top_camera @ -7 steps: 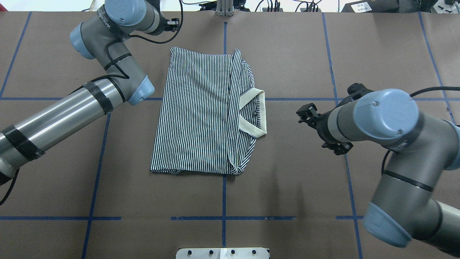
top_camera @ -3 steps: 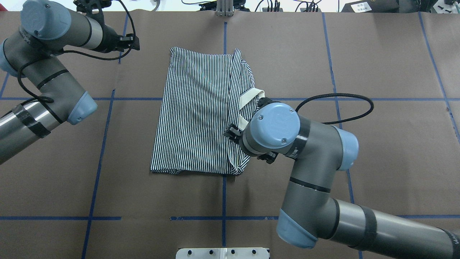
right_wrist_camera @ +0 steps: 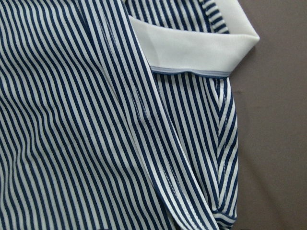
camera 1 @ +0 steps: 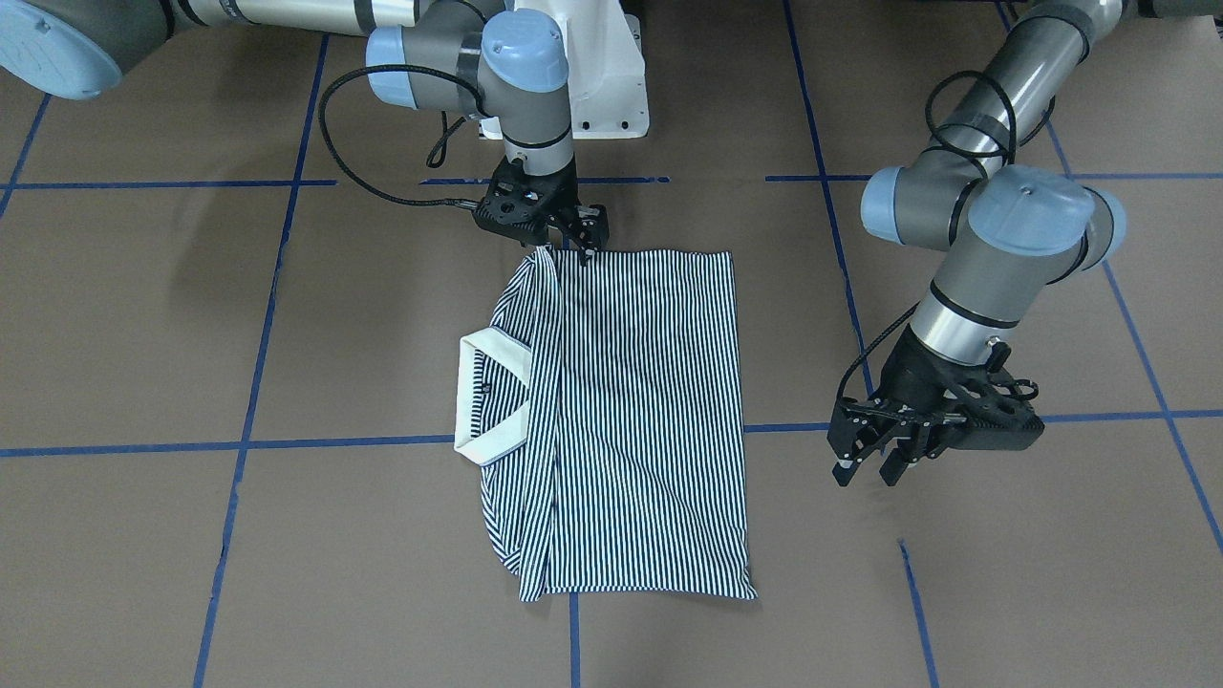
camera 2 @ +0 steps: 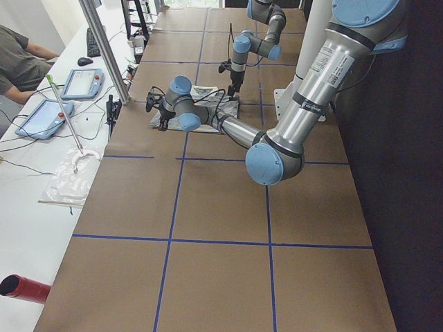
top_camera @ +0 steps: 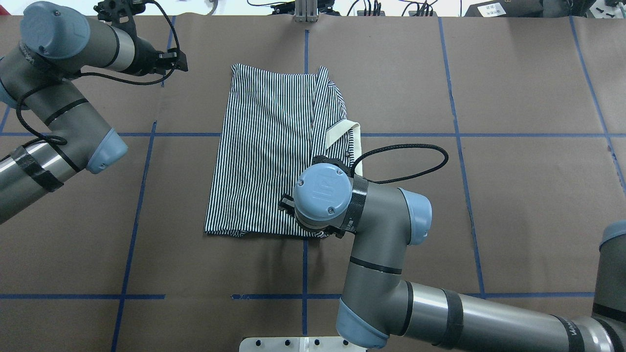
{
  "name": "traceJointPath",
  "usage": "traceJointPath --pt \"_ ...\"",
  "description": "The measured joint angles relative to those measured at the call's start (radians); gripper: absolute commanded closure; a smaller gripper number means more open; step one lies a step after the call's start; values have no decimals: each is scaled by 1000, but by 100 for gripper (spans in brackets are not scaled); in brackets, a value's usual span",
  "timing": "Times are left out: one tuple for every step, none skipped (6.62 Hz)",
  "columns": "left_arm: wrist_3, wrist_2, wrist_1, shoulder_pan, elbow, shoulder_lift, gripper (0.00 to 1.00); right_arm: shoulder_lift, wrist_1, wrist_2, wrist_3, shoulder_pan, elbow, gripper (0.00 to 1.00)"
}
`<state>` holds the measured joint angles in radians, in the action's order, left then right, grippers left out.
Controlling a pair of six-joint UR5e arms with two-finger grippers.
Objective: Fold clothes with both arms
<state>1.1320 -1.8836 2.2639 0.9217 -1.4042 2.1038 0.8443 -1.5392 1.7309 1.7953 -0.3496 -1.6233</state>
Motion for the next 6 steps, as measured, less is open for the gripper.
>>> traceJointPath --pt "17 0 0 -4 0 0 37 1 3 -3 60 3 8 22" --pt "24 0 0 -5 0 1 37 8 15 -8 137 2 7 22" --pt "27 0 0 -6 0 2 37 26 43 -21 208 1 6 21" --pt "28 0 0 -7 0 3 37 47 75 -35 253 1 6 21" --pt "28 0 0 -8 0 4 37 58 89 -41 269 -1 6 27" --pt "28 0 0 -9 1 5 37 61 94 -43 274 -5 6 56"
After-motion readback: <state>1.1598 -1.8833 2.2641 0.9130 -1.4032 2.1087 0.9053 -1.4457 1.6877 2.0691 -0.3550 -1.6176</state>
